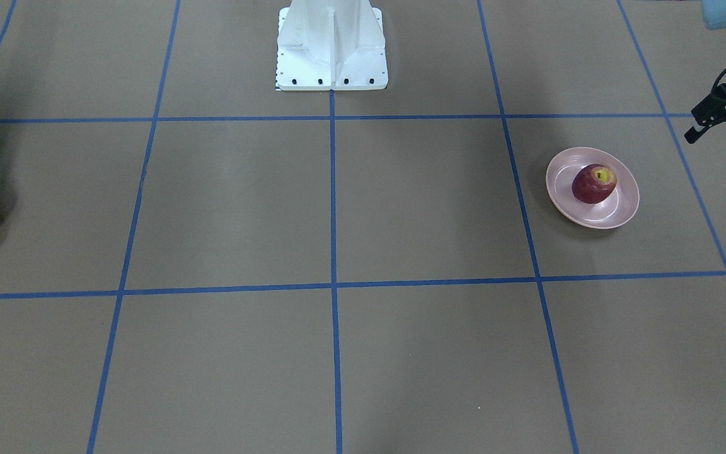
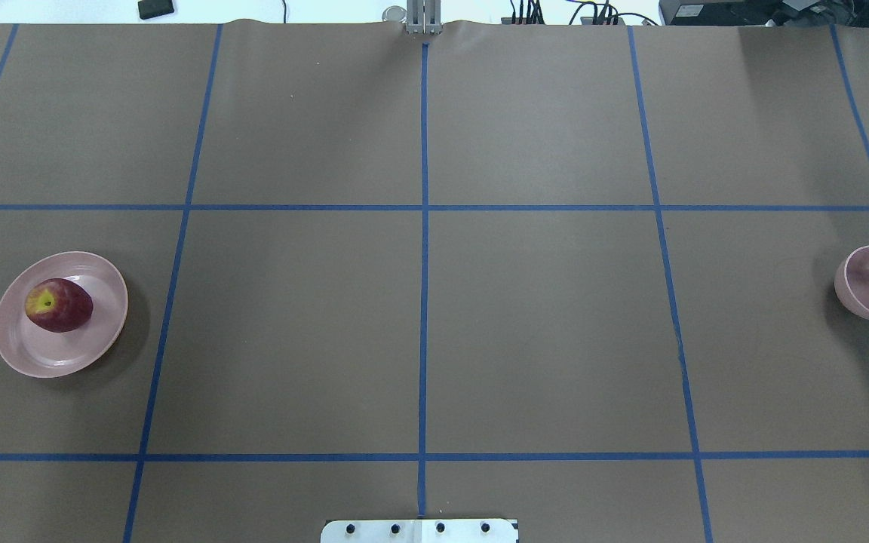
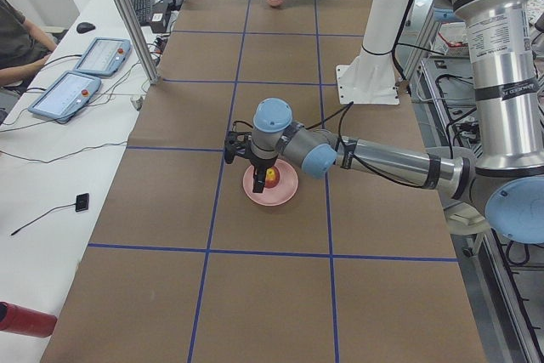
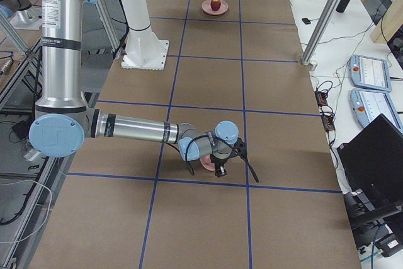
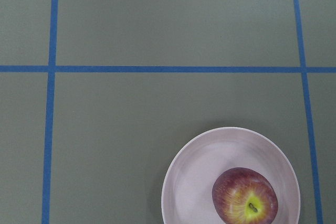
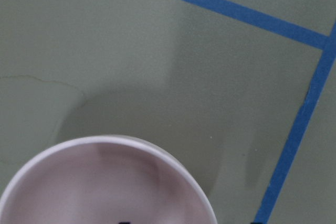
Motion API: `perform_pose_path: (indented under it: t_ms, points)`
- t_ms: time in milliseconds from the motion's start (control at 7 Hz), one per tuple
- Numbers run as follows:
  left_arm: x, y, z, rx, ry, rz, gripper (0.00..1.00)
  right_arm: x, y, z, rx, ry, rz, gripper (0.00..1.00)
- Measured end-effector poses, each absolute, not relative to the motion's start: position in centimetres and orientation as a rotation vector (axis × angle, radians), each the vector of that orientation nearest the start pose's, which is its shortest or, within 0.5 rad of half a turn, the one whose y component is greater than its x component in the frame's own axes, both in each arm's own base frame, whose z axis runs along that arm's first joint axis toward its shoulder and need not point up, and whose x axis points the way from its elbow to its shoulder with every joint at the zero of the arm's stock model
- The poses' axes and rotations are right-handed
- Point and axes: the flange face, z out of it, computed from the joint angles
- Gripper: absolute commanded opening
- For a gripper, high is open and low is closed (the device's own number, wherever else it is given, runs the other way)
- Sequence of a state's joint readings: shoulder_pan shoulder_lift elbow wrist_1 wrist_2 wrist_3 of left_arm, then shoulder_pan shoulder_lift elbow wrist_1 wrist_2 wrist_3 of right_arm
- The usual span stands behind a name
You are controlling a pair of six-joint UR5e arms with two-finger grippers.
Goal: Move apple from plate to bowl
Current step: 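Grasp the pink bowl rim with the right gripper and slide it toward table center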
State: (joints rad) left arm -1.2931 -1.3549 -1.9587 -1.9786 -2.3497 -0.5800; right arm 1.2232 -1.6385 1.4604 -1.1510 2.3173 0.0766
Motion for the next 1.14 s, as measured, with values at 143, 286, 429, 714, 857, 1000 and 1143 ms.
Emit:
perform_pose_path:
  t_ms: [143,286,429,714,857,1000,1143]
  points:
    - [5.3,-41.9,51.2,0.188,0.918,-0.059,0.99,-10.0,-46.5,70.2,0.066,-0.791,-0.349,0.00]
    - [5.3,-41.8,50.7,0.189,0.922,-0.070,0.99,-10.2,-46.5,69.8,0.065,-0.818,-0.352,0.00]
    - [5.3,-41.8,50.3,0.189,0.925,-0.081,0.99,-10.5,-46.7,68.0,0.071,-0.857,-0.342,0.00]
    - [5.1,-41.7,50.0,0.191,0.927,-0.090,0.99,-11.9,-48.2,58.7,0.092,-0.949,-0.196,0.00]
    - [5.1,-41.7,50.0,0.191,0.927,-0.092,0.99,-14.4,-50.0,53.0,0.086,-0.991,-0.110,0.00]
    - [5.1,-41.7,49.9,0.192,0.927,-0.092,0.99,-18.5,-51.4,47.7,0.072,-1.018,-0.046,0.00]
    - [5.1,-41.8,49.8,0.193,0.928,-0.092,0.99,-23.9,-52.3,42.4,0.065,-1.027,0.011,0.00]
